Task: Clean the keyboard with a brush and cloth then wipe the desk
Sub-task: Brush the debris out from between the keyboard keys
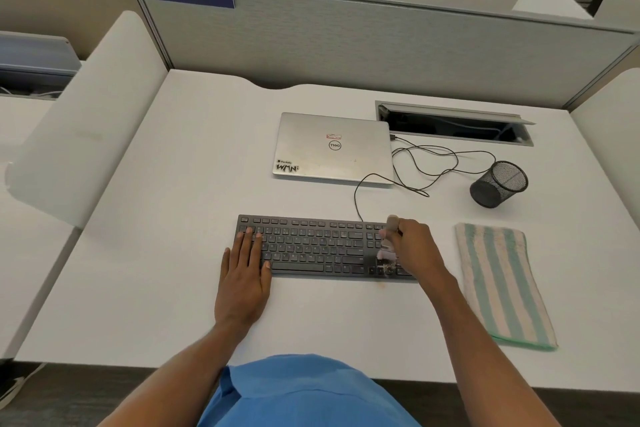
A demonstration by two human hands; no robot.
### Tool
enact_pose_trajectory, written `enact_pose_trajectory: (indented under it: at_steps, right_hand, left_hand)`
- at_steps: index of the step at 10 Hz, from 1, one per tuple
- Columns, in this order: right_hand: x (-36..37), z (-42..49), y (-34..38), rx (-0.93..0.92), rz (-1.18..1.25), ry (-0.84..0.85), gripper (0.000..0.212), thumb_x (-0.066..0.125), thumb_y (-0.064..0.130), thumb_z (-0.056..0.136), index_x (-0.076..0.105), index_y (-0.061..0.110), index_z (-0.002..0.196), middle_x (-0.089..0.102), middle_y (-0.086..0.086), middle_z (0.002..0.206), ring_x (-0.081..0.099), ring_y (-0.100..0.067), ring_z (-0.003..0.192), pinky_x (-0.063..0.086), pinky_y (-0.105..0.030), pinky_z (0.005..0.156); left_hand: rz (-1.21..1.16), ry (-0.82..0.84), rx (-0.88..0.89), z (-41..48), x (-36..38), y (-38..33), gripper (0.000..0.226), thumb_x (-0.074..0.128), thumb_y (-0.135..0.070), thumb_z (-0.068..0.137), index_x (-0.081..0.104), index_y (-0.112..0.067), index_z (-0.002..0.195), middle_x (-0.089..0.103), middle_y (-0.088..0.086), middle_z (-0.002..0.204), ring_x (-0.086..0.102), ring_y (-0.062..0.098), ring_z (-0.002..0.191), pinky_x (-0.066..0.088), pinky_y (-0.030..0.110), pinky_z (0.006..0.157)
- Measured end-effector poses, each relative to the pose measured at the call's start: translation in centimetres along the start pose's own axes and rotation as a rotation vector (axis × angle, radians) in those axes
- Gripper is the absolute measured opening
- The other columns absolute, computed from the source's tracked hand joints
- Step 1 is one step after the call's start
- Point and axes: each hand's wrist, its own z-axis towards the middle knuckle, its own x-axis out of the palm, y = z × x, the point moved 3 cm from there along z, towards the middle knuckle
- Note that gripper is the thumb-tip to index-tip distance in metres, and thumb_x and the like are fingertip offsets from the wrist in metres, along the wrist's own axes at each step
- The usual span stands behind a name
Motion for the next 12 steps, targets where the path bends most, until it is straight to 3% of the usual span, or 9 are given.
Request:
enact_pose_trajectory:
  at_steps: [1,2,3,4,6,8,9,11,12]
  right_hand:
    - [1.0,-0.1,0.5,-0.022,-0.073,0.075,0.027,0.06,0.006,0.098,0.052,0.004,0.072,0.058,0.002,0.082,0.066,-0.001,0.072,0.063,-0.03,0.066]
    - [0.8,0.1,-0.3,-0.024,-0.069,0.077,0.03,0.058,0.004,0.098,0.05,0.011,0.069,0.062,0.001,0.088,0.07,-0.008,0.083,0.064,-0.043,0.073]
    - [-0.2,0.1,-0.4,0.029,-0.097,0.037,0.028,0.057,0.005,0.096,0.056,0.013,0.07,0.068,0.0,0.09,0.073,-0.015,0.082,0.064,-0.037,0.067]
    - [-0.3,-0.4,0.6,0.018,-0.046,0.003,0.022,0.057,0.006,0.098,0.058,0.002,0.077,0.062,-0.001,0.083,0.067,-0.009,0.072,0.056,-0.017,0.051]
    - [1.1,-0.2,-0.7,0.012,0.066,0.07,0.033,0.057,0.002,0.097,0.054,0.011,0.066,0.061,-0.003,0.086,0.067,-0.022,0.089,0.064,-0.045,0.072]
    - [0.4,-1.0,-0.3,0.04,-0.008,0.039,0.027,0.054,0.004,0.098,0.049,0.005,0.072,0.052,-0.005,0.068,0.053,-0.005,0.05,0.05,-0.013,0.05]
    - [1.8,-1.3,0.1,-0.059,0.021,0.091,0.027,0.056,-0.001,0.098,0.053,0.003,0.071,0.059,-0.002,0.075,0.057,-0.02,0.065,0.062,-0.031,0.067]
    - [1.4,-1.9,-1.1,-0.017,-0.014,0.071,0.034,0.051,0.004,0.1,0.049,0.014,0.068,0.058,0.009,0.076,0.067,-0.027,0.074,0.054,-0.01,0.062]
    - [0.8,-2.0,-1.4,0.01,-0.023,0.038,0.031,0.052,0.009,0.099,0.054,0.017,0.069,0.062,0.015,0.077,0.07,-0.016,0.075,0.061,-0.022,0.073]
  left_hand:
    - [-0.004,0.004,-0.005,0.0,0.0,0.1,0.064,0.025,-0.039,0.109,0.02,-0.015,0.169,0.01,0.0,0.177,0.001,0.015,0.164,0.015,0.05,0.132]
    - [-0.002,0.005,-0.004,0.0,0.0,0.1,0.064,0.025,-0.039,0.109,0.02,-0.015,0.169,0.01,0.0,0.178,0.001,0.015,0.164,0.015,0.05,0.132]
    - [0.003,-0.002,-0.001,0.0,0.0,0.0,0.064,0.026,-0.038,0.109,0.02,-0.015,0.168,0.012,0.0,0.177,0.002,0.016,0.164,0.016,0.05,0.132]
    - [0.004,0.003,-0.002,0.0,0.0,0.1,0.064,0.027,-0.038,0.109,0.02,-0.015,0.168,0.012,0.0,0.177,0.003,0.016,0.164,0.016,0.051,0.132]
    - [0.014,0.009,-0.004,0.0,0.0,0.1,0.064,0.025,-0.038,0.109,0.019,-0.015,0.169,0.01,0.0,0.178,0.001,0.016,0.164,0.015,0.05,0.132]
    - [0.011,0.003,-0.005,-0.1,0.0,0.0,0.064,0.025,-0.039,0.109,0.02,-0.014,0.168,0.011,0.001,0.177,0.001,0.016,0.164,0.016,0.051,0.132]
    - [0.012,-0.001,-0.005,0.0,0.1,0.1,0.064,0.025,-0.039,0.109,0.021,-0.014,0.168,0.012,0.002,0.177,0.003,0.017,0.164,0.018,0.052,0.131]
    - [0.015,-0.009,0.001,-0.1,0.0,0.1,0.065,0.024,-0.04,0.109,0.021,-0.014,0.168,0.013,0.001,0.177,0.003,0.016,0.164,0.017,0.051,0.131]
    - [0.013,-0.014,0.001,0.0,0.0,0.0,0.065,0.024,-0.039,0.108,0.022,-0.014,0.168,0.013,0.001,0.177,0.003,0.016,0.164,0.016,0.05,0.131]
